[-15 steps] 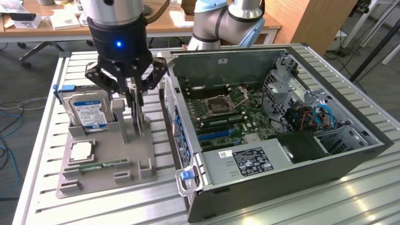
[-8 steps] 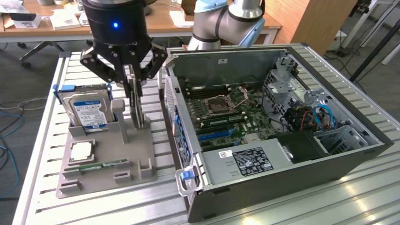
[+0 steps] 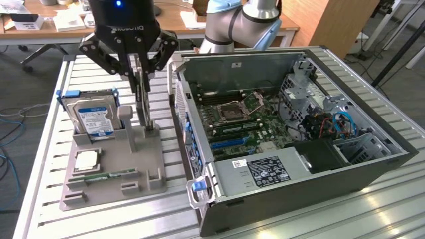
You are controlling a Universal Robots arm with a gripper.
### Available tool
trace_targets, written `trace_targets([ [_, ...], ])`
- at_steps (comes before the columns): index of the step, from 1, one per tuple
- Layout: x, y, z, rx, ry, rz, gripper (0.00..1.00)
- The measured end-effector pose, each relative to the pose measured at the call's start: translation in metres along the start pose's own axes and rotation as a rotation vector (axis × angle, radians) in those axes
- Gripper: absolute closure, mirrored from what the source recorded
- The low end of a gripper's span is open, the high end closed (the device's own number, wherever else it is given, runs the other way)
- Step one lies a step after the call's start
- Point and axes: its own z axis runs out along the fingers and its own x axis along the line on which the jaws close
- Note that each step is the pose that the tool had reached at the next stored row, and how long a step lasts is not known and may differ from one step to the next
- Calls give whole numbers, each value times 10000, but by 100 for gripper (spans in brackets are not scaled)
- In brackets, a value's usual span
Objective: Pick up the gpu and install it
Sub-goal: 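Pick up the gpu and move the gpu toward the slot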
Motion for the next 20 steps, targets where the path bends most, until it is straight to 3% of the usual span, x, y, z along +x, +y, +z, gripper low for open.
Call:
trace_targets([
  [10,-10,10,-227,-1,-1,-5,74],
  [20,-57,13,-234,0,1,-5,74],
])
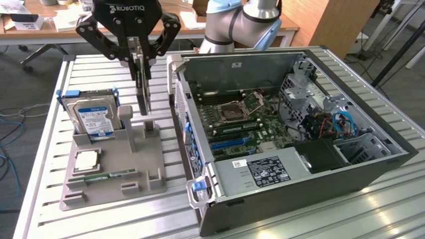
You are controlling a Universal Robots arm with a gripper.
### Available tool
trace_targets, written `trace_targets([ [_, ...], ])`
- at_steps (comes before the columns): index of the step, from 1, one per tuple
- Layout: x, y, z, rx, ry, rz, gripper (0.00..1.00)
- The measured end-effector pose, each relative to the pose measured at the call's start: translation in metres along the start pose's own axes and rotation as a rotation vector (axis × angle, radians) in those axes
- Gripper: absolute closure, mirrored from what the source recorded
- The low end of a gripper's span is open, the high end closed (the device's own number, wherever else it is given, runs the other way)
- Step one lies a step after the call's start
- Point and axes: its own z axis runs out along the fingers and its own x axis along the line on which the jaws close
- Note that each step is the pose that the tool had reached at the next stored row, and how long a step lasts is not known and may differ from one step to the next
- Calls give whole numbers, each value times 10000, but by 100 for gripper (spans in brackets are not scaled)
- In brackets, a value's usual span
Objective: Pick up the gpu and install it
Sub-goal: 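Pick up the gpu and move the gpu toward the slot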
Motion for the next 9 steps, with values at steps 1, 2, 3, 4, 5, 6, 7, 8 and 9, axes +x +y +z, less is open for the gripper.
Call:
trace_targets([
  [1,-18,1,1,-1,-1,0,74],
  [2,-41,2,3,-2,-1,0,74],
  [3,-65,3,4,-1,-1,0,74],
  [4,-91,4,4,-1,0,-1,74],
  [5,-118,5,6,-1,0,0,74],
  [6,-143,7,7,0,0,0,74],
  [7,-167,8,8,0,-1,1,74],
  [8,-193,9,10,-1,0,0,74],
  [9,-218,10,11,-1,-1,1,74],
])
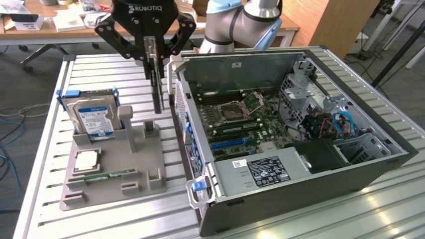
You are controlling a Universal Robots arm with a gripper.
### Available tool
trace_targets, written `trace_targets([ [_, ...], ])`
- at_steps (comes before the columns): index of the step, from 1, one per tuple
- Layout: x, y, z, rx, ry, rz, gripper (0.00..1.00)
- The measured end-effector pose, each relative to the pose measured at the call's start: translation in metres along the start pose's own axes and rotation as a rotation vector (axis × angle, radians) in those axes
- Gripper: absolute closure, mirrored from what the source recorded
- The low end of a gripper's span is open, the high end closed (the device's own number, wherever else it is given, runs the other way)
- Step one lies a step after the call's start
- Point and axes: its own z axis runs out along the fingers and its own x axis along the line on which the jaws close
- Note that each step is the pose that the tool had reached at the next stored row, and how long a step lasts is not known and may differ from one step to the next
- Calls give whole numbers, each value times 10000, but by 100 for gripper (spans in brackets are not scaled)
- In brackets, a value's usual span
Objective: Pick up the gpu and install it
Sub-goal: 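Pick up the gpu and move the gpu toward the slot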
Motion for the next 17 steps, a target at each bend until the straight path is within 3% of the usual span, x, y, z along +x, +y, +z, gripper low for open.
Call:
trace_targets([
  [17,-495,23,24,0,0,0,74],
])
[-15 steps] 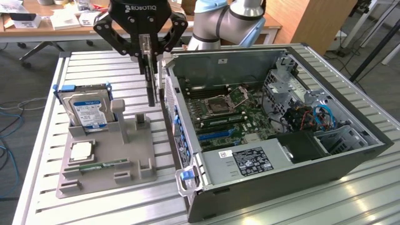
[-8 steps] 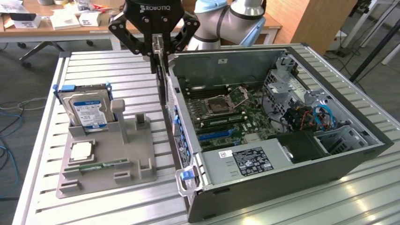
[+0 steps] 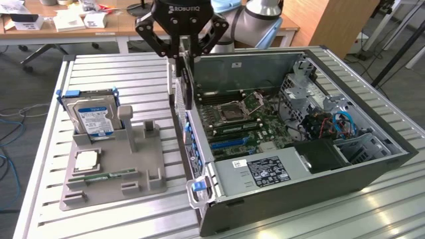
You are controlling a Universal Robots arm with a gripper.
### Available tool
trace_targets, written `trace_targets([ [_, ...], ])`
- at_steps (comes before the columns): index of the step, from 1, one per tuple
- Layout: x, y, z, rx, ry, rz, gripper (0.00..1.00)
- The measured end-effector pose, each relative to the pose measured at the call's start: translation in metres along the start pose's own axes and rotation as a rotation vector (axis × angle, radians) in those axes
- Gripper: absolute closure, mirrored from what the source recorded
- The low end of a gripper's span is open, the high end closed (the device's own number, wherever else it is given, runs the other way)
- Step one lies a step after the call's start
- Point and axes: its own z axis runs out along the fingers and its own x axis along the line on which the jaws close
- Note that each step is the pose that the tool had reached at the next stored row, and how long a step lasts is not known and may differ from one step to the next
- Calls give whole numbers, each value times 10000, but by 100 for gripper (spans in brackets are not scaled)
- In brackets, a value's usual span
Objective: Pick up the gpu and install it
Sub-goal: 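Pick up the gpu and move the gpu toward the slot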
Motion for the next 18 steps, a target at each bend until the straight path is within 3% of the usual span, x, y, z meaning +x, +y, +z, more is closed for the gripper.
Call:
trace_targets([
  [18,-595,28,28,0,1,0,74],
])
